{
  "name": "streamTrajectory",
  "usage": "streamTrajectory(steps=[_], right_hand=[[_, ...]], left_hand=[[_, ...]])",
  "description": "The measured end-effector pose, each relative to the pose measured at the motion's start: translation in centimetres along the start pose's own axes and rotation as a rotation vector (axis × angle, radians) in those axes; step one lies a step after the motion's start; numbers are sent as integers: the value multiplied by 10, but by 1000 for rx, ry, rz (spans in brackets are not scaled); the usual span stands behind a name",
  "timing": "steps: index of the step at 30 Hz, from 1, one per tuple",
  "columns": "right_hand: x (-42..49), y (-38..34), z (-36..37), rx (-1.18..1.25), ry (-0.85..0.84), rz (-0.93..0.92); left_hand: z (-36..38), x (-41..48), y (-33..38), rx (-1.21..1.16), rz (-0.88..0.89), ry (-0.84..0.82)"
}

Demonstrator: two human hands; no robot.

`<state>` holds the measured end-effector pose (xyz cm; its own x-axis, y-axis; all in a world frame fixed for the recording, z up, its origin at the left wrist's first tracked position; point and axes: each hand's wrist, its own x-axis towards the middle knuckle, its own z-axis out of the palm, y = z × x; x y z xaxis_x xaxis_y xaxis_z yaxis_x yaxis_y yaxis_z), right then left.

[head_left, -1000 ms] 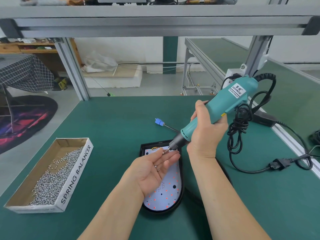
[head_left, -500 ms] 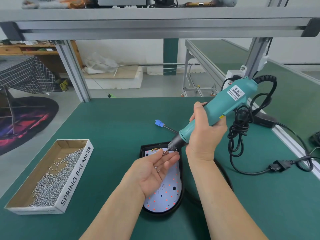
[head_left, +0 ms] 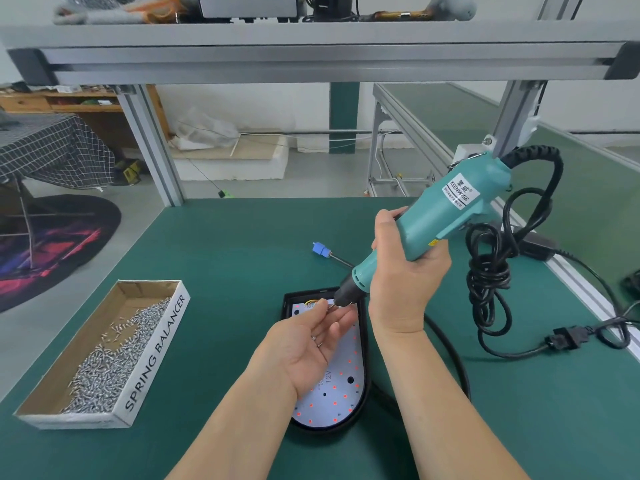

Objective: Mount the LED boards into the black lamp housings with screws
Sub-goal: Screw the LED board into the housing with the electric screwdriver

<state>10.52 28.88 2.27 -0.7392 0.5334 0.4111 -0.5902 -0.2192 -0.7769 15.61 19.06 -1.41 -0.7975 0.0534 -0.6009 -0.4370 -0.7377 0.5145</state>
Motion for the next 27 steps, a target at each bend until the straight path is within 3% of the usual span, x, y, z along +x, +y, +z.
streamTrajectory(steps=[7,19,24,27], right_hand=[[6,3,3,-7,149,77],[4,7,-1,12,137,122],[18,-1,-7,79,201,115],[29,-7,-13,134,259,115]], left_hand=[[-1,2,-3,-11,29,-16],[-5,8,-8,26,100,-58],[-3,8,-14,359,254,29],[-10,10,-14,1090,643,262]])
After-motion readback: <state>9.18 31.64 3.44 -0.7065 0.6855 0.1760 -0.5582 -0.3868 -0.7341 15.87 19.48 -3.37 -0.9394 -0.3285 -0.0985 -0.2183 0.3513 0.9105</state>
